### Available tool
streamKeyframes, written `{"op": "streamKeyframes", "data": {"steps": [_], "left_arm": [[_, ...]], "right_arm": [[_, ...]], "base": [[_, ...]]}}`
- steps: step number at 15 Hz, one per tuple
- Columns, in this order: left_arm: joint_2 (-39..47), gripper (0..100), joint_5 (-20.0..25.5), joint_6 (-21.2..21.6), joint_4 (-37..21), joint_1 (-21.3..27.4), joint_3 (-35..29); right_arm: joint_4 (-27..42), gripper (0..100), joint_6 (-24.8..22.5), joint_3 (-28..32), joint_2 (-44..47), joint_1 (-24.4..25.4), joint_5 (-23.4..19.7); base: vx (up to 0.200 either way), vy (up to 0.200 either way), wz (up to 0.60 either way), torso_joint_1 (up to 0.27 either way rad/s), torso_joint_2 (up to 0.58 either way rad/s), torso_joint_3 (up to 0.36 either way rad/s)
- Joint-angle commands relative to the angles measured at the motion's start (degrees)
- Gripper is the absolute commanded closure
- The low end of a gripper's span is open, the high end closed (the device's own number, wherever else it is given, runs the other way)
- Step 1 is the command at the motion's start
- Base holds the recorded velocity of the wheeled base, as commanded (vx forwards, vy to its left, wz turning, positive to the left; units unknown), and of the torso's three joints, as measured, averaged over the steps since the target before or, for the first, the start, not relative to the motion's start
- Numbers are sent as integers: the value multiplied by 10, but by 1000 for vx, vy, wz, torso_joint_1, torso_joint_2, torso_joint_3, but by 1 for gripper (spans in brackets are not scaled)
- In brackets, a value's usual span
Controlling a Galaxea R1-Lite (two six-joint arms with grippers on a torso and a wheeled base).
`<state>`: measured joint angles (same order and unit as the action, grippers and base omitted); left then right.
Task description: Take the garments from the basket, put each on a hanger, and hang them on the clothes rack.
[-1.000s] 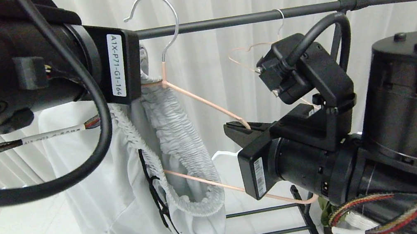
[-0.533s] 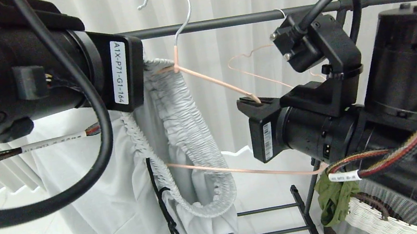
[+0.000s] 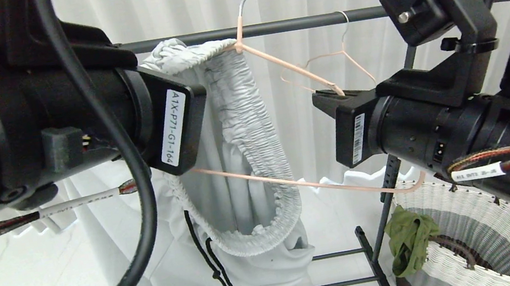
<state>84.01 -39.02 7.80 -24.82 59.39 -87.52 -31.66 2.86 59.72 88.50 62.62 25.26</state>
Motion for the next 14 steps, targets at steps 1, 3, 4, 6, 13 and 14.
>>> {"op": "streamKeyframes", "data": {"steps": [1,3,4,6,13,14], "left_arm": [[2,100,0,1,0,7,2],[5,100,1,2,-1,18,2],[8,0,1,2,0,22,2],[12,0,2,1,0,26,2],[-7,0,7,5,-1,29,7],[-23,0,6,17,0,33,11]], "right_arm": [[-1,100,-1,-11,-24,6,1],[-1,100,-14,-12,-35,10,1],[-1,100,-18,-12,-38,10,1],[-9,100,-27,-12,-44,11,0],[-46,100,-77,-64,-87,5,0],[-46,100,-78,-75,-97,-5,0]], "base": [[0,0,0,0,0,0],[0,0,0,0,0,0],[0,0,0,0,0,0],[0,0,0,0,0,0],[0,0,0,0,0,0],[0,0,0,0,0,0]]}}
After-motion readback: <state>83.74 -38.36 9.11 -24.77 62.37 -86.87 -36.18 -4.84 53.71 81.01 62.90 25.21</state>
